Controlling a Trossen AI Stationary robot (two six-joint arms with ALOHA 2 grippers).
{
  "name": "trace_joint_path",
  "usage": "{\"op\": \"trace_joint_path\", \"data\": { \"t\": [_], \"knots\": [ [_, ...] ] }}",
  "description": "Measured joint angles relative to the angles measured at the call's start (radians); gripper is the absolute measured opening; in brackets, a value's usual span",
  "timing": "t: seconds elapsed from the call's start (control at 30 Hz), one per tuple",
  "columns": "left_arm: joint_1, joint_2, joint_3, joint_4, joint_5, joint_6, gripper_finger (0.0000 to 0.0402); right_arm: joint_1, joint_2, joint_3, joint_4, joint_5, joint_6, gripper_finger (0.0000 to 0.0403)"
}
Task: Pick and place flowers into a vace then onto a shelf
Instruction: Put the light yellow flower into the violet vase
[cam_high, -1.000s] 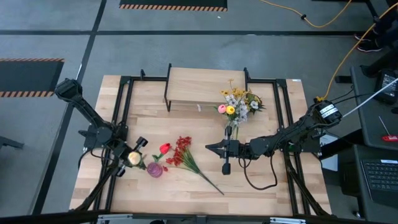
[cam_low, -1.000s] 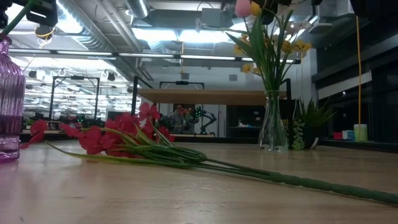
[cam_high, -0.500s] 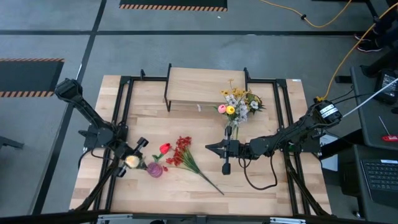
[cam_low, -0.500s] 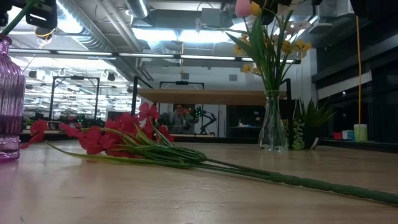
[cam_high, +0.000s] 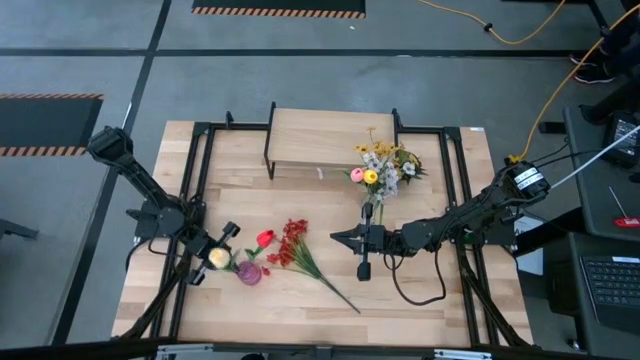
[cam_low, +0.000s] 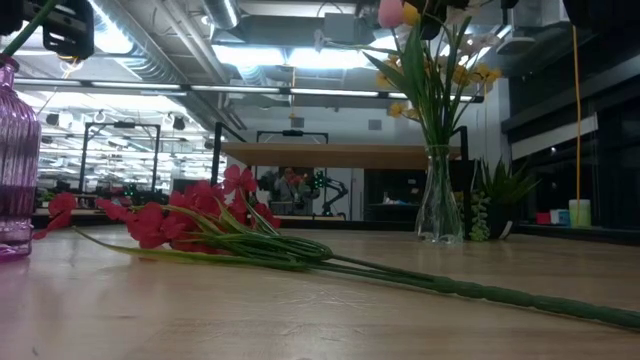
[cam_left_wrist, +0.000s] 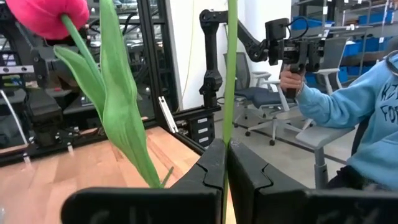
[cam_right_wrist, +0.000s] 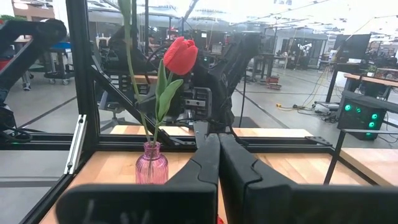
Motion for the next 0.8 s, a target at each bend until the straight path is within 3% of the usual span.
{"op": "trace_joint_path", "data": {
  "t": [0.8],
  "knots": [
    [0.000, 0.078, 0.000, -0.021, -0.063, -0.084, 0.0003, 0.000, 0.000, 0.000, 0.000, 0.000, 0.005, 0.0005]
  ]
}}
